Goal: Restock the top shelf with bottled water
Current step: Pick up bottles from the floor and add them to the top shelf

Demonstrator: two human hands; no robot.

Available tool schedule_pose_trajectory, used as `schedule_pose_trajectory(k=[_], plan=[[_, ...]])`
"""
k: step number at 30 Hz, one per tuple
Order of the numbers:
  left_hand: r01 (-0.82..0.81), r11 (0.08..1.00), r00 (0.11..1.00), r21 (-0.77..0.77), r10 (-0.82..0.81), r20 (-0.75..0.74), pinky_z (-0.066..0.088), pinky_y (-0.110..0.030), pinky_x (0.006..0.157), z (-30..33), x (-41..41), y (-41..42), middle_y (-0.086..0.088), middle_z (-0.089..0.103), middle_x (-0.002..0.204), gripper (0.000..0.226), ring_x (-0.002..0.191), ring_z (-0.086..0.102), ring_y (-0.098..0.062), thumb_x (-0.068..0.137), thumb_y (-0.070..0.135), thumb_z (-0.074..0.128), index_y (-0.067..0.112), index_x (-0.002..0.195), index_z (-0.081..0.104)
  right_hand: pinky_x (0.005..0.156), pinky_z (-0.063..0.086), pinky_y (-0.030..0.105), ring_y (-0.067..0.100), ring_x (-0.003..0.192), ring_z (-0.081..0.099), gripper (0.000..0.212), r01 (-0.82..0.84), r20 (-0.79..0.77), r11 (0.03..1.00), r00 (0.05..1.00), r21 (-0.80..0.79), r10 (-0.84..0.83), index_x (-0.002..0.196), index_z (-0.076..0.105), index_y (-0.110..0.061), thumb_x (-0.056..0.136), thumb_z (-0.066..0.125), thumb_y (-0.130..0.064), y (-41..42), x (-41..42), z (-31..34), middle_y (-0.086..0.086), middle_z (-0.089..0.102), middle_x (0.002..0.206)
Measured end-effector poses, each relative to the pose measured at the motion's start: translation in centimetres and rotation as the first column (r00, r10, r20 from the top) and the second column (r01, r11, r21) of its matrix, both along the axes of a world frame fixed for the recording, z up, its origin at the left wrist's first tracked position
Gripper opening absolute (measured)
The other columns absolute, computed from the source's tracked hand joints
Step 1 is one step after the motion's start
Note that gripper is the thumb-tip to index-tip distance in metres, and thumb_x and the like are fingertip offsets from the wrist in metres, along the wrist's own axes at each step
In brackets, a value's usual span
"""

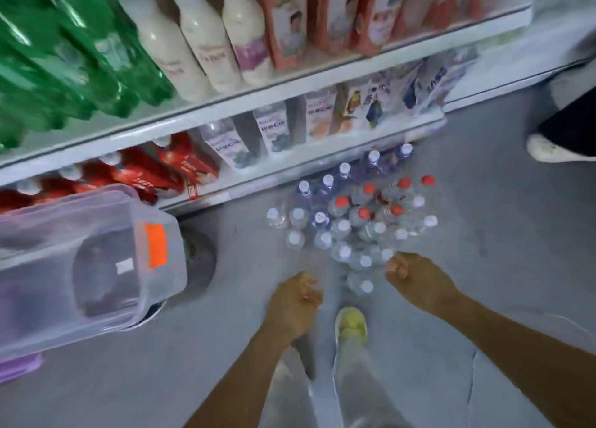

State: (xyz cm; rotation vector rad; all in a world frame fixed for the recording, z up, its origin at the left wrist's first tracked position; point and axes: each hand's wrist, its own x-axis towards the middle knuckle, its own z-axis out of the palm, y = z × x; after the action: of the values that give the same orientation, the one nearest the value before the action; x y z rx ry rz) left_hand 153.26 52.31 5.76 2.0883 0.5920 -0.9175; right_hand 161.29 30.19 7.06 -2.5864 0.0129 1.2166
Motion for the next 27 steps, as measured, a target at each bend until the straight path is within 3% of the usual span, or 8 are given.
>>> schedule_pose_trajectory(k=[2,5,9,12,15,17,21,27], plan=[[0.01,0.998,0.999,0.056,-0.007,-0.038,0.043,-0.026,0.093,-3.9,0.0,-0.3,-0.002,0.066,0.126,0.03,0.117,0.061,-0.023,0.094,0.026,0.057,0.019,0.123,0.062,0.088,0.046,0.035,0.03,0.114,0.059,0.028,0.018,-0.062,0.999,0.998,-0.033,-0.02,0.119,0.058,-0.019,0.095,0.055,-0.033,-0.9,-1.5,-4.4,0.008,0.064,0.119],[-0.033,0.994,0.999,0.102,0.036,-0.033,0.04,-0.029,0.1,-10.2,1.1,0.0,-0.006,0.057,0.134,0.046,0.12,0.057,-0.024,0.093,0.029,0.063,0.017,0.136,0.05,0.092,0.045,0.034,0.027,0.121,0.055,0.053,-0.004,-0.102,0.999,0.995,-0.041,0.0,0.142,0.04,-0.019,0.095,0.056,-0.036,-1.6,-3.0,-10.7,0.008,0.058,0.13],[0.014,0.976,0.999,0.219,-0.022,0.034,0.04,-0.038,0.099,-18.2,3.4,1.1,-0.016,0.036,0.146,0.076,0.124,0.051,-0.035,0.091,0.023,0.065,0.01,0.153,0.021,0.089,0.046,0.037,0.034,0.116,0.057,0.066,-0.137,-0.106,0.983,0.987,-0.124,0.124,0.151,0.021,-0.019,0.097,0.053,-0.037,-1.7,-4.1,-18.9,0.014,0.051,0.129],[0.094,0.956,0.989,0.277,-0.121,0.082,0.041,-0.043,0.1,-23.3,5.7,2.1,-0.016,0.023,0.154,0.084,0.129,0.046,-0.038,0.092,0.019,0.065,0.011,0.156,0.01,0.087,0.047,0.038,0.035,0.116,0.058,0.066,-0.288,-0.119,0.946,0.955,-0.15,0.272,0.151,0.019,-0.019,0.097,0.053,-0.035,-1.4,-4.4,-23.9,0.014,0.047,0.132],[0.205,0.924,0.971,0.322,-0.233,0.052,0.038,-0.043,0.105,-27.1,7.5,2.7,-0.016,0.03,0.152,0.075,0.134,0.043,-0.036,0.092,0.02,0.065,0.014,0.154,0.023,0.086,0.048,0.039,0.032,0.116,0.058,0.053,-0.416,-0.072,0.887,0.909,-0.199,0.41,0.145,0.03,-0.015,0.098,0.052,-0.022,-0.7,-4.7,-27.4,0.013,0.047,0.131],[0.265,0.887,0.954,0.378,-0.298,0.03,0.042,-0.044,0.1,-28.6,8.0,2.7,-0.017,0.037,0.144,0.061,0.123,0.051,-0.039,0.092,0.018,0.065,0.014,0.146,0.038,0.074,0.048,0.037,0.03,0.11,0.062,0.04,-0.47,0.011,0.838,0.871,-0.277,0.492,0.136,0.041,-0.011,0.097,0.049,-0.011,-0.5,-4.9,-29.0,0.012,0.051,0.127],[0.317,0.785,0.901,0.532,-0.424,0.09,0.047,-0.044,0.081,-29.4,7.9,2.3,-0.021,0.044,0.129,0.037,0.101,0.058,-0.044,0.092,0.009,0.063,0.007,0.127,0.05,0.047,0.041,0.03,0.027,0.069,0.071,0.026,-0.518,0.124,0.769,0.794,-0.374,0.595,0.102,0.06,-0.01,0.079,0.072,-0.01,-0.7,-5.2,-29.6,0.007,0.065,0.085],[0.246,0.871,0.926,0.425,-0.341,0.162,0.046,-0.042,0.088,-26.5,6.6,2.7,-0.016,0.05,0.125,0.035,0.105,0.057,-0.038,0.088,0.015,0.07,0.01,0.12,0.057,0.062,0.038,0.032,0.026,0.099,0.068,0.035,-0.567,0.159,0.782,0.774,-0.259,0.613,0.127,0.044,-0.013,0.095,0.056,-0.022,-0.5,-4.6,-27.2,0.004,0.062,0.113]])
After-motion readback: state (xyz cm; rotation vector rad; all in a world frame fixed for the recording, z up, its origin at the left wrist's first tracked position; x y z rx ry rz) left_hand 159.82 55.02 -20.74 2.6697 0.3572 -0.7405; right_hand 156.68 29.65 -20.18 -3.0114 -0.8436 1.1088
